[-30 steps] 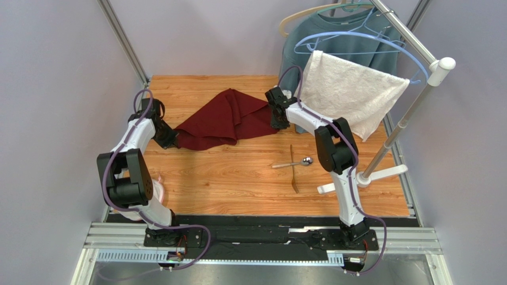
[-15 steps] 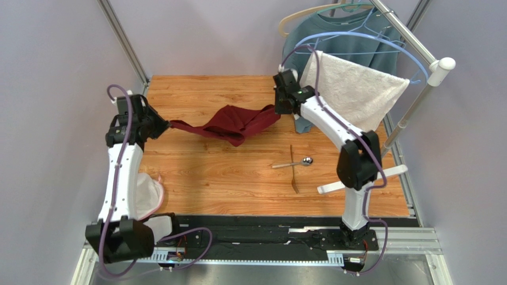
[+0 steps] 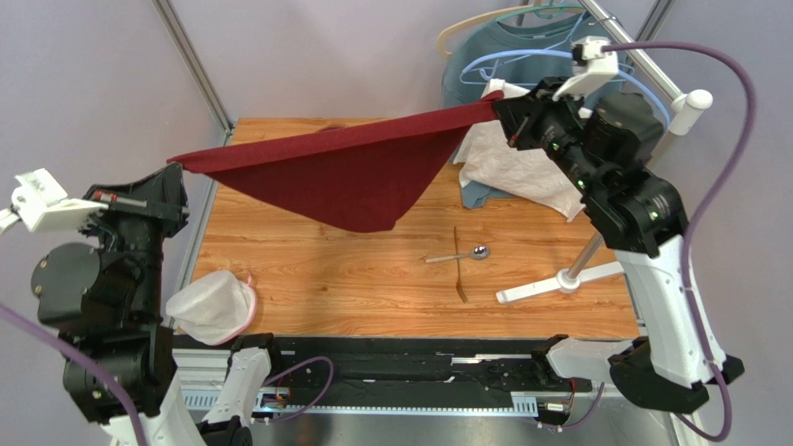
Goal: Fold the napkin into a case and place the utensils inside
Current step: Flatten out the crumpled napkin at the center of the board.
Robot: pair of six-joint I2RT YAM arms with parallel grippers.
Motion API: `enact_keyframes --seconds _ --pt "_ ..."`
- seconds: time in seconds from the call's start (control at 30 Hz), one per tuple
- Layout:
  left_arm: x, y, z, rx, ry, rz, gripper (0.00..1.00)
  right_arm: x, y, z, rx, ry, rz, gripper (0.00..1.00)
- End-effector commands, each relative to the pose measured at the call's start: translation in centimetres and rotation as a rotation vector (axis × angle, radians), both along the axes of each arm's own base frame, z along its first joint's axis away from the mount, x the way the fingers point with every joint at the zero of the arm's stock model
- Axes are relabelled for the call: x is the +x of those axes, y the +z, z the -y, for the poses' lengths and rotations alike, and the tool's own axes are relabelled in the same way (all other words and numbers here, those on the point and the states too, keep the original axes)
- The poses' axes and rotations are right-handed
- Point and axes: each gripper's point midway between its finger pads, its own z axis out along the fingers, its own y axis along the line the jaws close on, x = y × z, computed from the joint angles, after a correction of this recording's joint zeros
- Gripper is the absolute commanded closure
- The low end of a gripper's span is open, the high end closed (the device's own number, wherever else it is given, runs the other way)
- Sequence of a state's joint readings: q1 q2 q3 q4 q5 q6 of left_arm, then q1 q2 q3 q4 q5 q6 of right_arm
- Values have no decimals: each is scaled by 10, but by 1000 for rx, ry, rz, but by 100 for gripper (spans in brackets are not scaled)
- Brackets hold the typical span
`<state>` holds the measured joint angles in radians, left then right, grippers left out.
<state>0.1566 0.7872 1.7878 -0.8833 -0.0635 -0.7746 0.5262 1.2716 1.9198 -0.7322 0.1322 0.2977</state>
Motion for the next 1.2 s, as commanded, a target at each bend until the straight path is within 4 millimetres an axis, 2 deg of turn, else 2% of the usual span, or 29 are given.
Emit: enact_keyframes --seconds 0.0,0.03,0.07,0.13,0.23,0.27,0.3,0.37,0.4,0.43,0.47,0.5,0.53,0.6,0.63,0.73,0.83,0.87,0.93,0.97,1.03,1.07,1.1,1.13,1.17 --pt "15 -28 2 -47 -21 -138 100 5 6 -9 -15 45 33 100" --pt "34 -37 4 -64 -50 -198 100 19 -1 -18 -32 55 7 100" --pt "40 -44 9 -70 -83 -240 100 17 19 -18 -12 58 41 100" --pt "51 -43 22 -63 -168 -254 100 24 19 -22 -24 61 27 100" --pt "48 -31 31 -40 -219 -202 100 24 25 -26 -21 81 41 100" --pt "45 -27 31 -34 -218 -186 100 13 33 -23 -10 96 63 100" --pt "41 -23 30 -27 -207 -170 100 11 28 -23 -15 102 57 100" --pt "24 -14 29 -10 -185 -116 100 -5 36 -19 6 124 95 100" --pt "17 -10 24 -8 -153 -99 100 -28 54 -12 41 150 157 100" --pt "4 -6 23 -3 -133 -70 100 -35 45 -12 42 166 146 100" --pt "-4 -6 21 -5 -111 -65 100 -47 48 -11 54 197 164 100" --pt "-13 -4 14 -11 -65 -50 100 -71 61 1 81 205 213 100" --pt "-31 0 16 -10 -62 -8 100 -74 52 1 80 209 209 100" --pt "-48 0 4 -18 19 27 100 -92 55 9 107 217 237 100" --pt "-66 3 5 -16 32 73 100 -107 62 17 130 222 267 100" --pt "-89 4 0 -12 78 121 100 -122 61 23 160 234 276 100" --pt "-95 3 -3 -8 97 131 100 -124 59 19 183 254 273 100" --pt "-94 4 -3 -6 99 138 100 -122 59 19 189 254 273 100" --pt "-80 -3 -6 -7 103 104 100 -115 56 13 198 258 268 100" --pt "-74 -4 -7 -8 104 98 100 -102 50 7 195 252 244 100" --pt "-48 -14 -11 -11 104 42 100 -88 46 -3 188 258 230 100" --pt "-38 -12 -12 -10 102 45 100 -67 33 -16 172 261 187 100" --pt "-16 -25 -17 -6 110 -9 100 -57 32 -22 168 261 188 100" --pt "-1 -23 -20 -4 110 -3 100 -43 26 -28 159 255 172 100" --pt "17 -36 -25 -5 124 -46 100 -32 21 -35 153 253 167 100"
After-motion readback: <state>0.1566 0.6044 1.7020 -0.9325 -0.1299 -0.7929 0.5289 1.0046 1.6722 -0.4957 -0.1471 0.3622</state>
